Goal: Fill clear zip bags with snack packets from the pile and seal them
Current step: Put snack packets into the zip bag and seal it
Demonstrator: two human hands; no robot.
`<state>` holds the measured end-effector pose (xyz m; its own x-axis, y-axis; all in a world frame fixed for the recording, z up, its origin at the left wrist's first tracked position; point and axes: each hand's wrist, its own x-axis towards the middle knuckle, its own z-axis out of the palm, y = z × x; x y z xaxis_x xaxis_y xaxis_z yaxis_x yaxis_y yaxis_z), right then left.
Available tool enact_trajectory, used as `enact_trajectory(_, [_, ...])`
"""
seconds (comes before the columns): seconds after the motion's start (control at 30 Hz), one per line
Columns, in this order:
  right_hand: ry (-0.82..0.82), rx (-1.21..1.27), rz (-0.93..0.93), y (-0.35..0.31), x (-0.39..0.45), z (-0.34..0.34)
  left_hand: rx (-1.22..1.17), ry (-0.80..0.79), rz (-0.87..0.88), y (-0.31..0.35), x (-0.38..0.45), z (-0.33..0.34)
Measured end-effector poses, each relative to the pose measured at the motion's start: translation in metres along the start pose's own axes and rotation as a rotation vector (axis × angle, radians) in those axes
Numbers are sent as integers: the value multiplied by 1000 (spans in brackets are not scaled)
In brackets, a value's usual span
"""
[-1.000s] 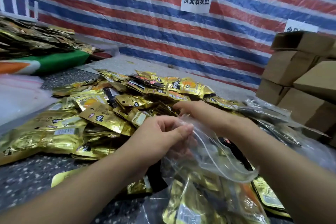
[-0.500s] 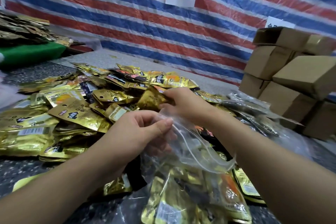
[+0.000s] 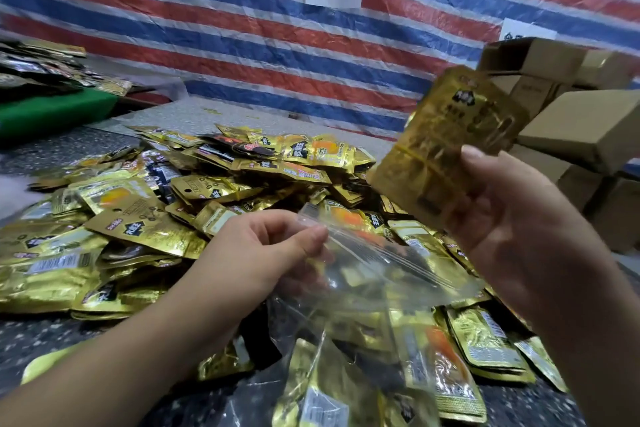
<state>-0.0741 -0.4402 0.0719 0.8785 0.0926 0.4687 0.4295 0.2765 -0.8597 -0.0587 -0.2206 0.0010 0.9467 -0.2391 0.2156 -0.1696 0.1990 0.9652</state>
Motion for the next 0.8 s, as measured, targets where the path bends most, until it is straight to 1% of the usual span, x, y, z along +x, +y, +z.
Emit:
enact_trajectory(0.13, [6, -47, -59, 9, -14, -10, 10, -10, 11, 1, -2, 4])
enact_trajectory(0.3, [-26, -44, -40, 13, -19, -16, 24, 14, 25, 4, -3, 1])
enact_trajectory(0.37, [-21, -95, -41, 15, -20, -15, 27, 19, 23, 5, -2, 2])
enact_trajectory(0.47, [-28, -256, -50, 15, -25, -14, 11, 19, 22, 4, -2, 3])
enact_trajectory(0.6, [-32, -353, -71, 13, -28, -15, 51, 31, 35, 3, -2, 4])
enact_trajectory(0.67, [-22, -359, -100, 13, -27, -15, 54, 35, 38, 2, -1, 4])
enact_trajectory(0.8, [5, -364, -116, 12, -25, -18, -22, 41, 29, 3, 0, 2])
